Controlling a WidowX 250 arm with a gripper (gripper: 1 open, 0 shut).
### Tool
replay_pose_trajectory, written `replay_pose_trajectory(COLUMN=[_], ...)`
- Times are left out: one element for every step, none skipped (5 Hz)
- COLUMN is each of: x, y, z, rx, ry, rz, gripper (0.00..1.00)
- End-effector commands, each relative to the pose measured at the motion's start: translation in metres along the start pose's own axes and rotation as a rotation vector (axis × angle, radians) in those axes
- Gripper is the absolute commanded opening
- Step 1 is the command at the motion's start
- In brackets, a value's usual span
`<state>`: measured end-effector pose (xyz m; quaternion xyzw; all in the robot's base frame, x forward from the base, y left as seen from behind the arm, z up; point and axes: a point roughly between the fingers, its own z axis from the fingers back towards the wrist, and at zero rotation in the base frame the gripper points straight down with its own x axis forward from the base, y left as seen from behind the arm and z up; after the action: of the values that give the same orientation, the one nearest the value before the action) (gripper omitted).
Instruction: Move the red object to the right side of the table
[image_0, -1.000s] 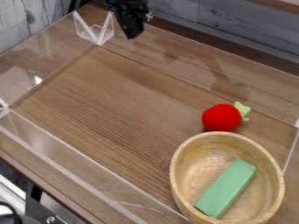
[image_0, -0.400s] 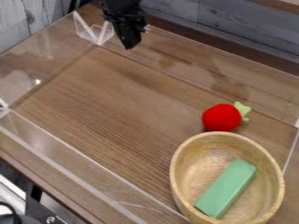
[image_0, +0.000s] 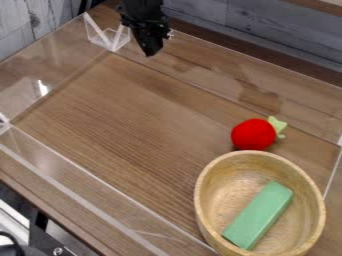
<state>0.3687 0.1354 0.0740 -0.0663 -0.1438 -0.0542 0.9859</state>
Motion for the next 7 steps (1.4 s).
replay_pose_trajectory(x=[0.007,0.001,0.0,-0.002,-0.004,-0.007,-0.008], y=[0.01,0.016,0.022,0.023,0.023,0.024,0.023], z=[0.014,0.008,0.003,-0.005,-0.012,-0.02,-0.025], rx=[0.042,0.052,0.059,0.057,0.054,0.05,0.044], ry=[-0.068,-0.082,-0.081,-0.077,-0.069,-0.062,-0.058], rz=[0.008,0.021,0.033,0.038,0.043,0.047,0.055], gripper=[0.0,0.0,0.0,0.0,0.0,0.0,0.0])
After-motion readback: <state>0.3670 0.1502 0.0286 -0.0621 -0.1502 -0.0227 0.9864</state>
